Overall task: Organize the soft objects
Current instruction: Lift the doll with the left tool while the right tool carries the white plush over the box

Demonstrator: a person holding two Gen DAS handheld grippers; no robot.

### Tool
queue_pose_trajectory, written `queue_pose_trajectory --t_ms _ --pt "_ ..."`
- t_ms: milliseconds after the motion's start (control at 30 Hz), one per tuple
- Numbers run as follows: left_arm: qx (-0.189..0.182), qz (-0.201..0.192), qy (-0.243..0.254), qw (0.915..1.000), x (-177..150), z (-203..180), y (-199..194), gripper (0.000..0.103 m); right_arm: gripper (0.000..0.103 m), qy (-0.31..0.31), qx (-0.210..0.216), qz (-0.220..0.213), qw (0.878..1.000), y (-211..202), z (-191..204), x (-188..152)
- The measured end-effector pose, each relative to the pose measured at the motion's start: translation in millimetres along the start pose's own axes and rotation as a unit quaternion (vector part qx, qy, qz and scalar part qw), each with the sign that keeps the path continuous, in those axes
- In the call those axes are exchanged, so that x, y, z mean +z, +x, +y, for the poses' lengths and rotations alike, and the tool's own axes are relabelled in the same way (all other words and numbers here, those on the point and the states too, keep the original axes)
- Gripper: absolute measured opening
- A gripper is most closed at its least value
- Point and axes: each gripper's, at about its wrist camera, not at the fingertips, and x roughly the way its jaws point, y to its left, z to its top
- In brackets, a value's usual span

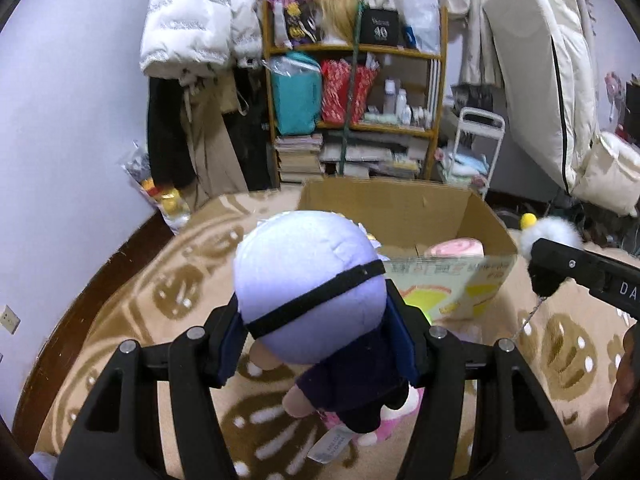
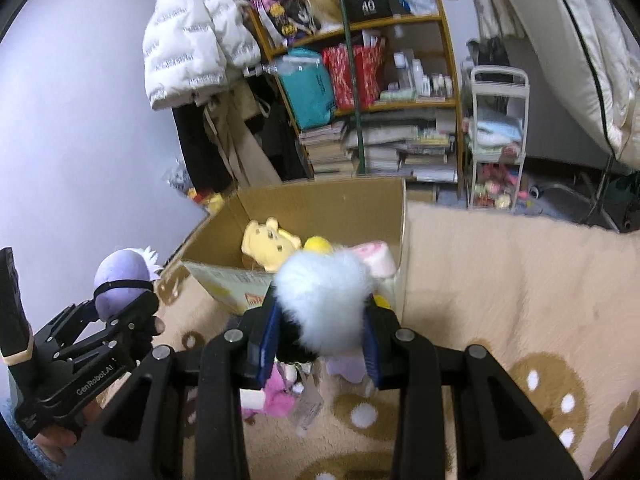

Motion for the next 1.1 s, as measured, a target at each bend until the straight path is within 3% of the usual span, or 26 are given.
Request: queue_pose_trajectory --t_ms 100,600,767,933,1100 --pt "-0.004 -0.015 -0.013 0.9998 8.1 6.0 -11.1 0.060 0.037 -0.001 0.004 -0.022 1.000 -9.7 2.6 9.7" --pt "0.013 -0.089 0.030 0.9955 66.5 1.1 -17.5 0.060 0.038 -0.026 0.020 -0.098 0.995 -19.5 17.4 57.7" --pt "0.016 -0.157 0.053 0.9860 88.2 -6.6 -18.5 0.061 0.038 -0.036 0.020 -0.110 0.993 -10.3 14.9 68.2" --pt "0.010 -0.167 0.066 0.9838 98.8 -15.6 -3.2 0.061 0.038 -0.051 0.021 -0.124 0.991 -5.6 12.9 70.8" --pt "-0.002 -0.150 0.058 0.9871 92.6 -19.9 18.1 0.061 0.041 -0.030 0.053 -0.117 0.991 8.5 2.6 73.2"
